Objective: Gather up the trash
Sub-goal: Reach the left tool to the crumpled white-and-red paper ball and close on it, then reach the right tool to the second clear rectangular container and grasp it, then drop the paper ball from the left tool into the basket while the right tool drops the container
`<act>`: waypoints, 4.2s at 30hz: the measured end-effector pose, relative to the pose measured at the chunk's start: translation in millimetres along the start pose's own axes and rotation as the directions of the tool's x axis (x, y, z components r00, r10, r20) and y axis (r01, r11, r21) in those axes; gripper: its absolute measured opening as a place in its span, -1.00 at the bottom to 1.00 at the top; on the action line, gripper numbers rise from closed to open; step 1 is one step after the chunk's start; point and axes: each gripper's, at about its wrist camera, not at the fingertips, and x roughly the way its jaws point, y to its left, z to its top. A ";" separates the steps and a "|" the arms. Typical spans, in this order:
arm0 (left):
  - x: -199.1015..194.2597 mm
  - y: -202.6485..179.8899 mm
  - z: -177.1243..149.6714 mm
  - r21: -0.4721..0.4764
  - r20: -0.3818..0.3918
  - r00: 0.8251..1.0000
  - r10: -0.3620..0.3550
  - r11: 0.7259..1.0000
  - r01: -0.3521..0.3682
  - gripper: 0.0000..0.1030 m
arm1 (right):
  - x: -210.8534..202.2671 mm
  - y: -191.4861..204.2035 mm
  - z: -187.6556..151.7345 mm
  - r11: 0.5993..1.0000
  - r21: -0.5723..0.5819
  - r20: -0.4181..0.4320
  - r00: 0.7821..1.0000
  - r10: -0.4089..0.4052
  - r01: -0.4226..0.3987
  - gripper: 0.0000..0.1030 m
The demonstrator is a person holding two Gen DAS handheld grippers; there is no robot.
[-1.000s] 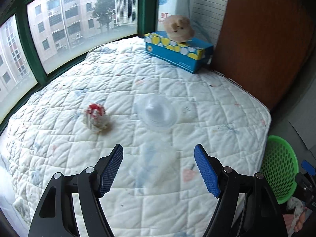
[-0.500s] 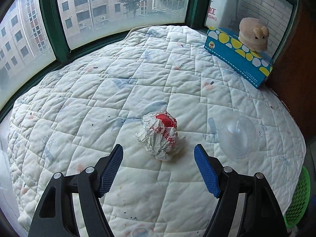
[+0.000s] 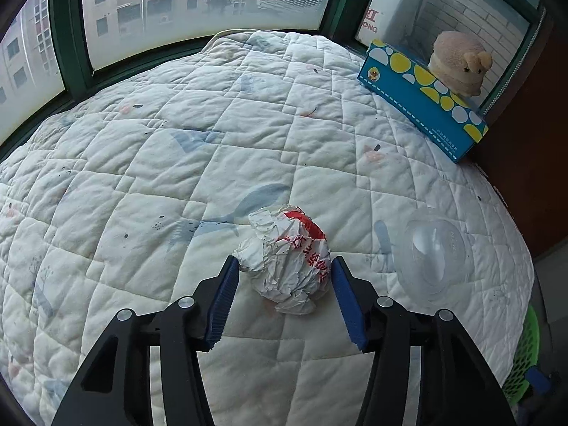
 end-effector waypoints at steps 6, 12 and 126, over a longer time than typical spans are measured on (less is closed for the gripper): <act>-10.8 8.6 -3.4 0.001 0.013 1.000 -0.022 1.000 0.022 -0.15 | 21.9 15.4 6.7 0.999 0.005 -0.035 0.999 0.039 -0.038 0.80; -33.8 22.7 -6.4 0.002 0.045 0.999 -0.030 1.000 0.030 -0.16 | 48.4 30.5 20.4 0.996 0.048 -0.069 0.994 0.080 -0.077 0.80; -57.3 -412.4 -196.3 0.479 -0.232 0.907 -0.351 0.770 0.421 0.27 | -191.1 -293.6 -151.9 0.822 0.524 0.116 0.938 -0.326 0.221 0.53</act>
